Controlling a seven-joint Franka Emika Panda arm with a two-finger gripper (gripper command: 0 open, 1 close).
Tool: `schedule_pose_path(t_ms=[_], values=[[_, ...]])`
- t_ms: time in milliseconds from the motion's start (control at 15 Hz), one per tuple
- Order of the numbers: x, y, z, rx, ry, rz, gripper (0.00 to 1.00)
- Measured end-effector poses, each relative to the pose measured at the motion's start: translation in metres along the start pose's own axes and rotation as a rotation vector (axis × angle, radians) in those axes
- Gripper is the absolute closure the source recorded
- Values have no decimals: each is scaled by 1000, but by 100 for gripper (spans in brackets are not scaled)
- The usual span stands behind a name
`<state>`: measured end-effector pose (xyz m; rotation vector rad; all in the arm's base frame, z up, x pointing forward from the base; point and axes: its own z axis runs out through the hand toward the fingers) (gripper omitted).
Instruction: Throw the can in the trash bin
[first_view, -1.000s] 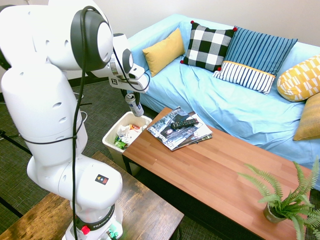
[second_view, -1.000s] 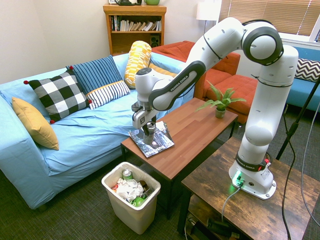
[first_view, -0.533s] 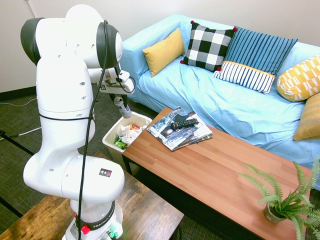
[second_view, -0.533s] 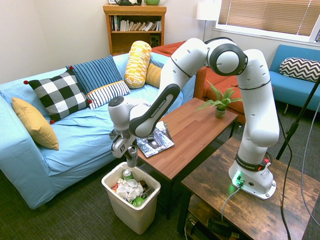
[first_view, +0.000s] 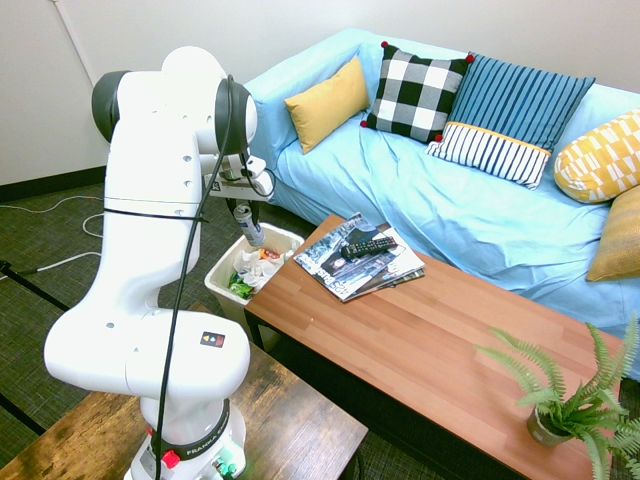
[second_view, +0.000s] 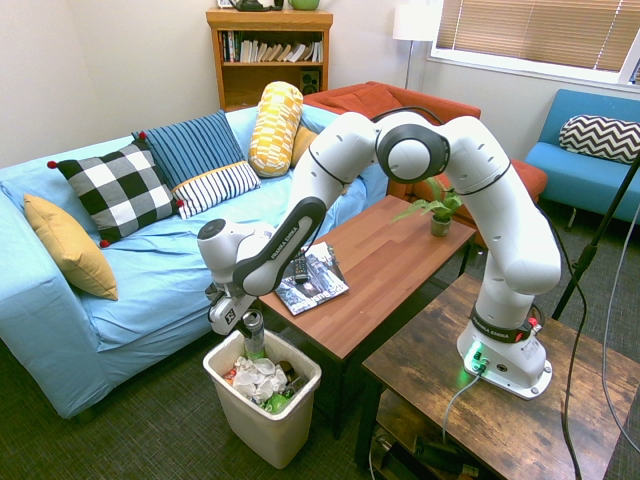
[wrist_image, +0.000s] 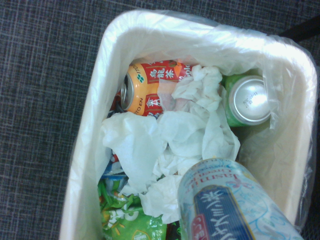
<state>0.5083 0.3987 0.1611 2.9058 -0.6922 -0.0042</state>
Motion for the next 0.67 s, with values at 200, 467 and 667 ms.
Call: schedule_pose_path(t_ms=[200, 467, 667], values=[[7, -1, -2, -2, -3, 1, 0], [26, 1, -13, 11, 17, 28, 0], [41, 6, -32, 25, 36, 52, 0]])
